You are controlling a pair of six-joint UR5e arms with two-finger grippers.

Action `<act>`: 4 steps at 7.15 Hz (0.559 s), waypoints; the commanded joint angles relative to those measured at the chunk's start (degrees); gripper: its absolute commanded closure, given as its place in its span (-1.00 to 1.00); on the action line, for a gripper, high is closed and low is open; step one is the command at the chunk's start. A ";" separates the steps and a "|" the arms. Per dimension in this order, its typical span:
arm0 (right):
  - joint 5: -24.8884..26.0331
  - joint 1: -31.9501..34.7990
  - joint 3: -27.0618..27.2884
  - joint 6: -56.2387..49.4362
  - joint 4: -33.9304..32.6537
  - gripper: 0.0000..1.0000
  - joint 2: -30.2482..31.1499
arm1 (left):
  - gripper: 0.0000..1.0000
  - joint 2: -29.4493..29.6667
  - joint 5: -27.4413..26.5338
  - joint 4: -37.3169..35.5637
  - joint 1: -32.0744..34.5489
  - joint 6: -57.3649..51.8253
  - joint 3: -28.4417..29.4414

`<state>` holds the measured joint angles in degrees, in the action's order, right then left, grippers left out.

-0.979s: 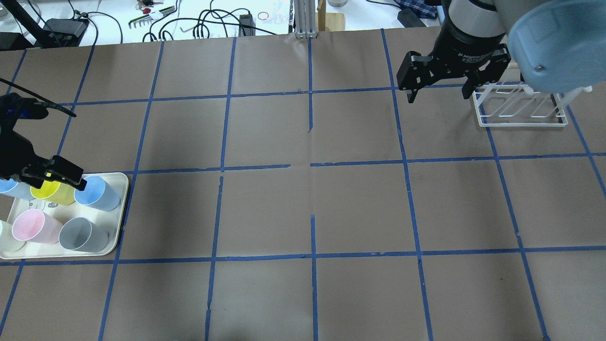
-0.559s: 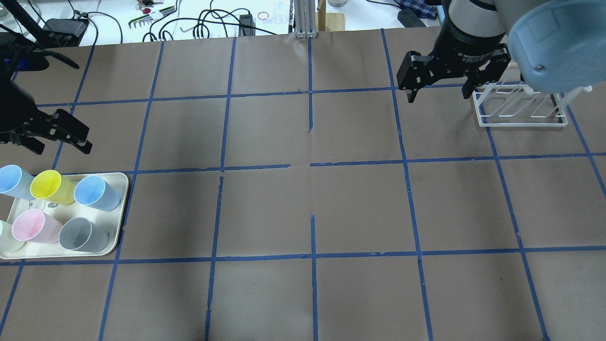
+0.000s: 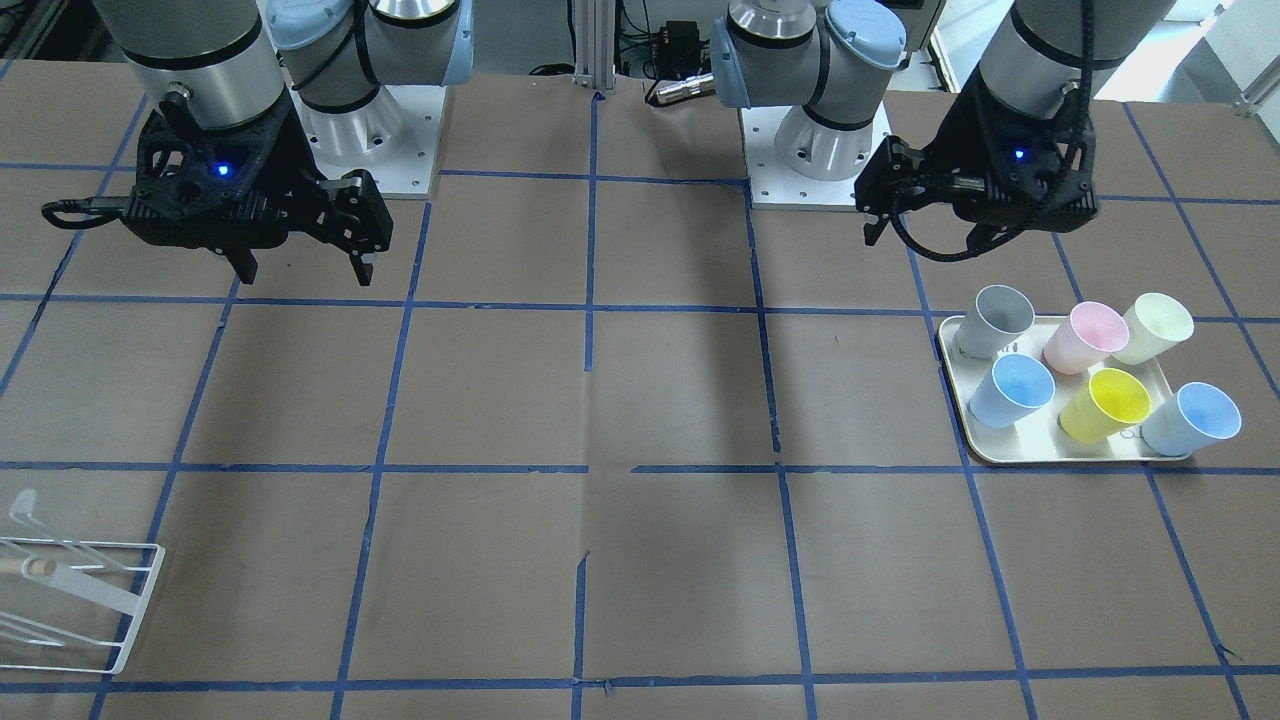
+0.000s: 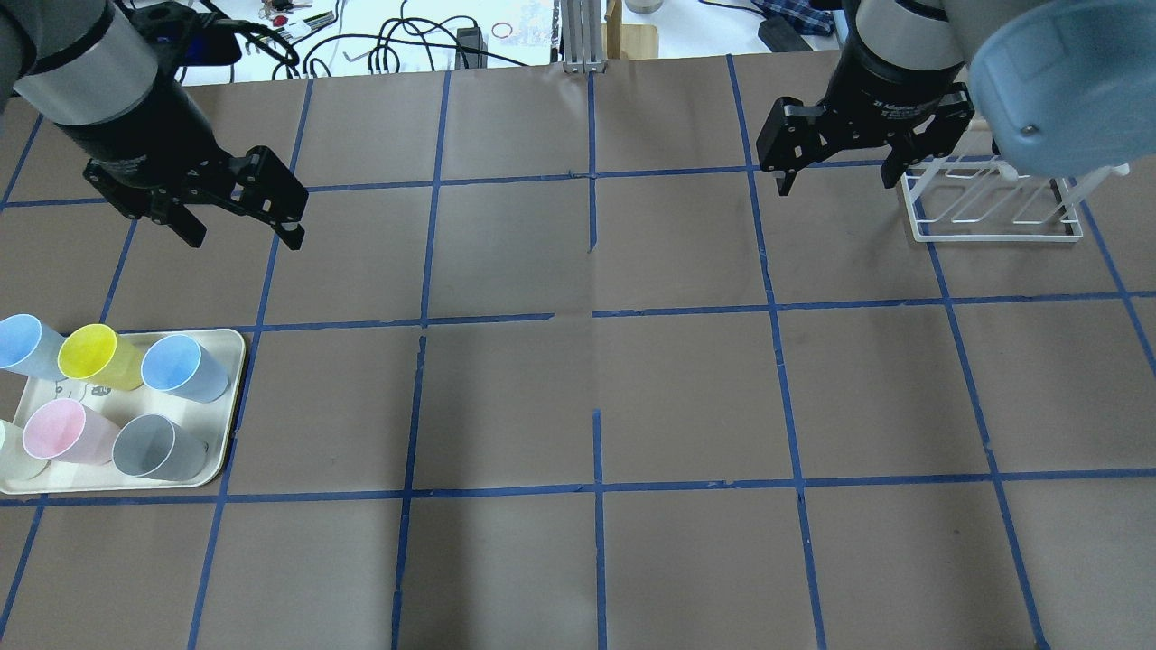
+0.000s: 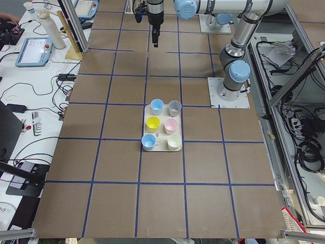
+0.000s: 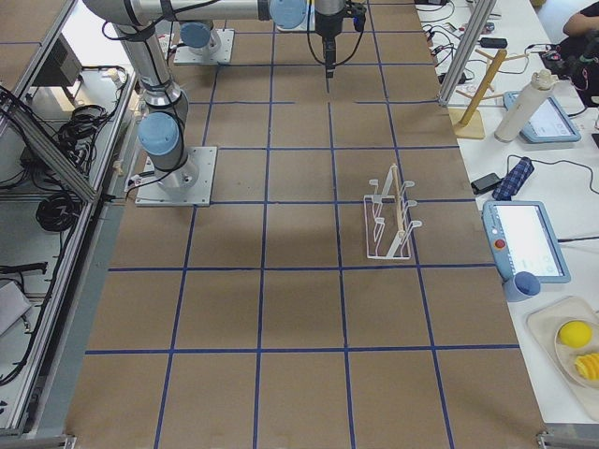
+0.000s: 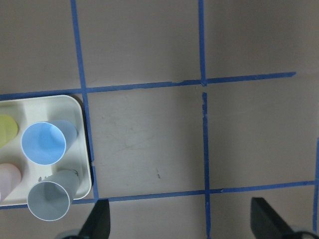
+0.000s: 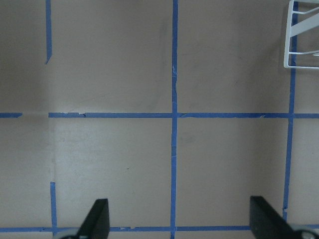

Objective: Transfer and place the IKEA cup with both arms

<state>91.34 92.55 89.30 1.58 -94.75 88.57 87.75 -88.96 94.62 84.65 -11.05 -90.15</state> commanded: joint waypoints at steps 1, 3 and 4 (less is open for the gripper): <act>-0.03 0.00 0.00 0.00 0.00 -1.00 -0.06 | -1.00 -0.21 0.81 0.56 1.74 0.59 -0.55; -0.29 0.00 0.09 0.00 0.00 -1.00 -0.06 | -1.00 -0.30 -3.99 0.48 5.07 0.59 -0.64; -0.20 0.00 0.09 0.00 0.00 -1.00 -0.15 | -1.00 -0.65 -5.77 0.56 6.22 0.59 -0.82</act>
<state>91.13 92.55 89.35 1.60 -94.75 88.48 87.36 -91.87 95.14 89.13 -10.47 -90.78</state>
